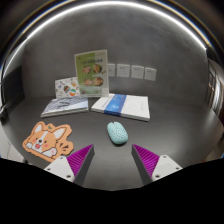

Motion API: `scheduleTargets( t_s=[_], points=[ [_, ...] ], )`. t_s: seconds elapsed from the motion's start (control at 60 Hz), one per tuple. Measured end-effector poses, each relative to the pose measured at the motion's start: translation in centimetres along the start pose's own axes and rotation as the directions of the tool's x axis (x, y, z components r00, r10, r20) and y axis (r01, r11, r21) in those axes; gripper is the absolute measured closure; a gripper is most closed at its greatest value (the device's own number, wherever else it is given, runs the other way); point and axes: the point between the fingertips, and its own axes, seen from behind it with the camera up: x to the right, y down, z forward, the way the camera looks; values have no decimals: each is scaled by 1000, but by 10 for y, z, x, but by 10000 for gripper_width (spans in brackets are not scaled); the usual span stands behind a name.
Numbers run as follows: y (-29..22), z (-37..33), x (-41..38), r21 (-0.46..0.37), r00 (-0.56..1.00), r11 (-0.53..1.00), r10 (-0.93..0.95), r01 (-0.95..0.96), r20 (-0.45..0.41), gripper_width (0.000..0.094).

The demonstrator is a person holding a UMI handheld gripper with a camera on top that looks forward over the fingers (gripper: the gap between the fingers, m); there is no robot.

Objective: Arrange mouse

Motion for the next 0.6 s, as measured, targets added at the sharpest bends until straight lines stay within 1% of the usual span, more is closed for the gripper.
scheduleTargets(
  t_s=[0.15,0.183,0.3,0.383,0.45,0.5,0.517,0.6],
  points=[
    [2,52,10,-62,999,998,-6,3,-53,114],
    [1,56,10,-82,997,997,1,-7,-72,111],
    [4,80,14,-122,995,992,13,-25,-95,112],
    [4,98,29,-134,991,991,-10,-8,-133,113],
    [4,104,37,-162,986,987,-18,-10,-168,115],
    [4,113,39,-173,986,985,-6,-23,-165,103],
    [3,121,41,-158,988,987,5,-30,-155,109],
    [-3,128,44,-156,987,985,49,-74,-155,113]
  ],
)
